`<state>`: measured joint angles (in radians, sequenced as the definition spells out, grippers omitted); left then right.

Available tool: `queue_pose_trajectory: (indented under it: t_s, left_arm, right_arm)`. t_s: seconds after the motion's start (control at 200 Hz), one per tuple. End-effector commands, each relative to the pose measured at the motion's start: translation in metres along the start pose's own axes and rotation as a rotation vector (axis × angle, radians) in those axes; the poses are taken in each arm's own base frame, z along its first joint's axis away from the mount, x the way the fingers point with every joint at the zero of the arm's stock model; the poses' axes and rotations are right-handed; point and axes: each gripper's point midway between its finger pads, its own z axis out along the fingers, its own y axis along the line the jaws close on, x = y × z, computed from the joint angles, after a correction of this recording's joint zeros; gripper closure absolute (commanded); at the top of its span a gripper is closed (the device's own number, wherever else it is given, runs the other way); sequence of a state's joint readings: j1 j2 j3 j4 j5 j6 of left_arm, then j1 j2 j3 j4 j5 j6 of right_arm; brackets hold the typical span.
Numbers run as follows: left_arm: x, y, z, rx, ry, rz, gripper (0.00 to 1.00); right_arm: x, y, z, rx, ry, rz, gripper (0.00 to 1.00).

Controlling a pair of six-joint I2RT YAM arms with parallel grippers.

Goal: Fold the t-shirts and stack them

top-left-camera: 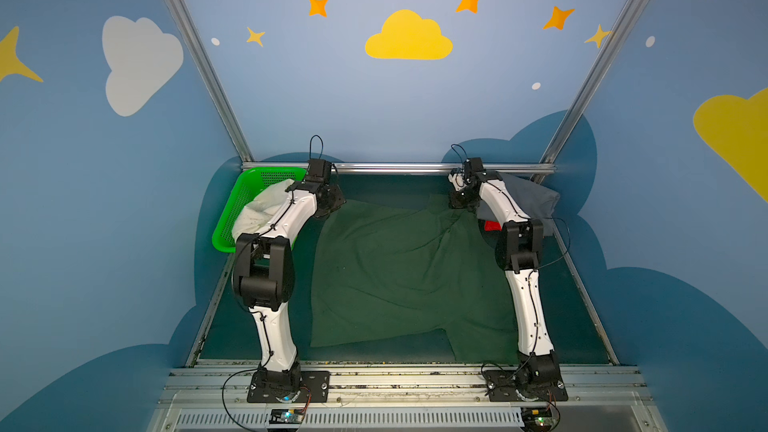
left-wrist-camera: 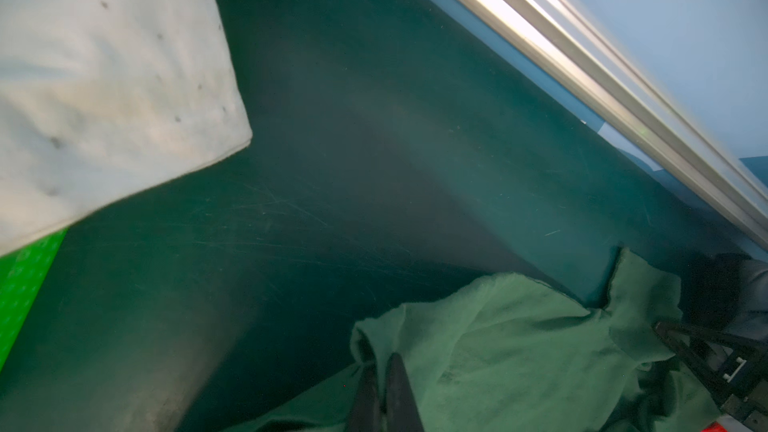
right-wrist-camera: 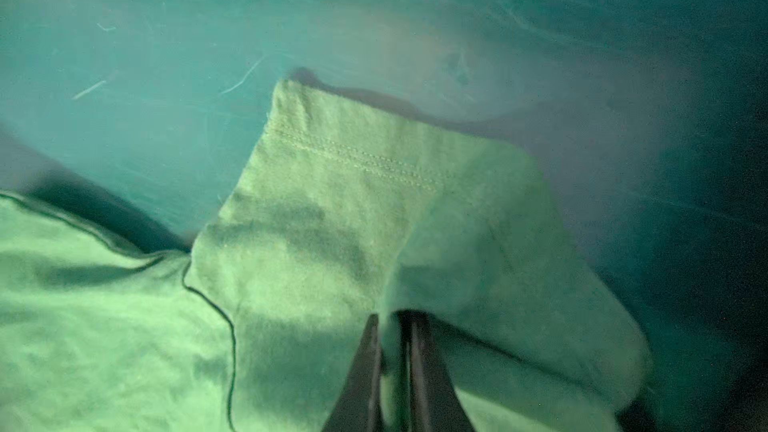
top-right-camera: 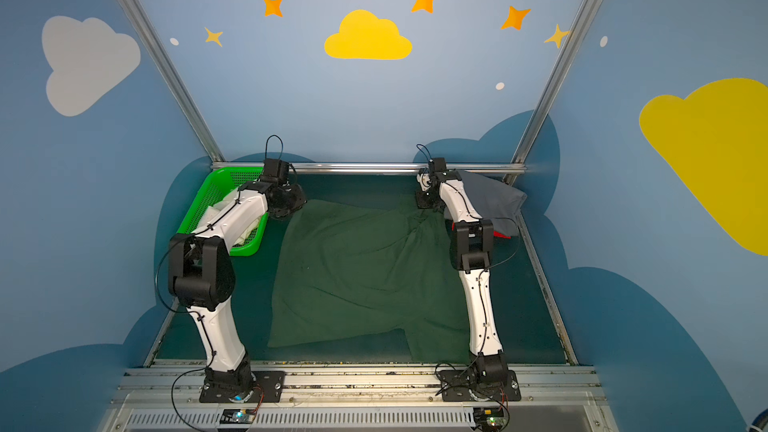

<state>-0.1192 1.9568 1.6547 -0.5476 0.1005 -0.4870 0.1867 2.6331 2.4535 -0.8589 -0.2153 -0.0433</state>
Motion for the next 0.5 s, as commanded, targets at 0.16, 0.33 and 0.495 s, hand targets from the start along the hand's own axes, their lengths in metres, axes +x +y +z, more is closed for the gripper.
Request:
queue_pose_trajectory:
  t_s: [0.16, 0.33, 0.495]
  left_arm:
    - [-0.02, -0.002, 0.015, 0.017, -0.012, -0.004, 0.97]
    - [-0.035, -0.008, 0.026, 0.044, -0.001, -0.004, 0.97]
    - [-0.047, -0.015, 0.029, 0.083, 0.003, -0.01, 0.97]
  right_arm:
    - [-0.06, 0.005, -0.051, 0.047, -0.222, -0.12, 0.96]
    - [-0.086, 0.009, -0.064, 0.054, -0.307, -0.161, 1.0]
    - [-0.099, 0.018, -0.077, 0.043, -0.361, -0.189, 1.0]
